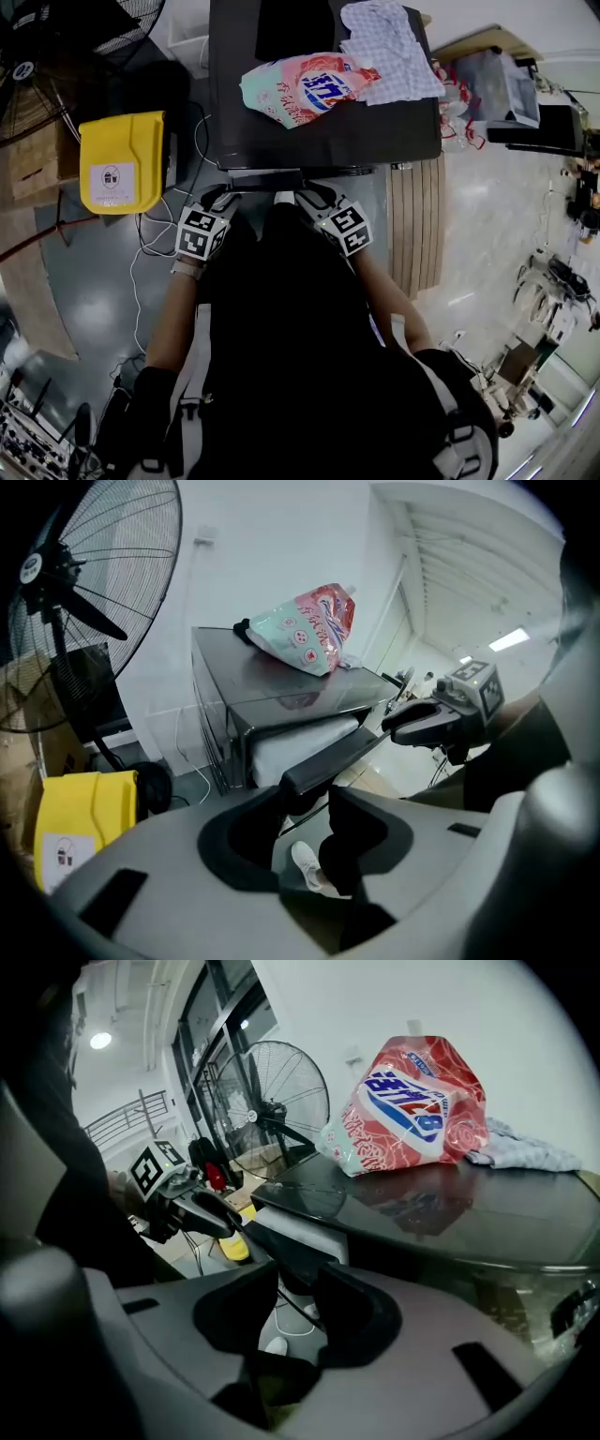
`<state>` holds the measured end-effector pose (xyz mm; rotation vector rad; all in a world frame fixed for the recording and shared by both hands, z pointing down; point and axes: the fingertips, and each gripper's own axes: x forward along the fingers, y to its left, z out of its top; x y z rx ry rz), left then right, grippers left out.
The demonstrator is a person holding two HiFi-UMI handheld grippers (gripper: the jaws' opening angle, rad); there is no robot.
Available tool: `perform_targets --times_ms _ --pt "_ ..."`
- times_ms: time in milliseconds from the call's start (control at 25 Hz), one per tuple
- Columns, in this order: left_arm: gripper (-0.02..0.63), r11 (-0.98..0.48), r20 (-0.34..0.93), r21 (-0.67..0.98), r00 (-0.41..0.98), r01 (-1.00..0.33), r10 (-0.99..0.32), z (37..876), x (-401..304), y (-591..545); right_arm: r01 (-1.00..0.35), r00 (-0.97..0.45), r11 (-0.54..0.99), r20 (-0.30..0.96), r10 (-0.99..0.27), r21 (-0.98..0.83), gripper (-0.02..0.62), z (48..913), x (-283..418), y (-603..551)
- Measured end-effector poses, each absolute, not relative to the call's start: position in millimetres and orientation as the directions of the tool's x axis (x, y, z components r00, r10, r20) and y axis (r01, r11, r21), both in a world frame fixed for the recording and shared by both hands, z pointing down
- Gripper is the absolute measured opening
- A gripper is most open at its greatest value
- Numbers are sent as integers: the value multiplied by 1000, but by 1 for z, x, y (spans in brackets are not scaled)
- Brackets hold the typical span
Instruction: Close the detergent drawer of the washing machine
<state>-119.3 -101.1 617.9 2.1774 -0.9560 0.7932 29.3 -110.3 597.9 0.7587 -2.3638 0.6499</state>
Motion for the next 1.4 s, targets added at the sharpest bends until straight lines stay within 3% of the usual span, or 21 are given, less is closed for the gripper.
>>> perform_targets --times_ms 680,1080,1400 --pt "166 -419 693 432 592 -798 -412 636 -125 -87 -879 -450 405 714 -536 -250 153 601 39 -93" --pt "166 -372 761 406 534 -835 -368 655 -124 -81 -843 -490 470 731 -476 -259 98 610 12 -76" --pt "55 -459 727 419 592 -783 -346 637 -97 -77 -846 -493 460 724 -481 -270 53 609 8 -90"
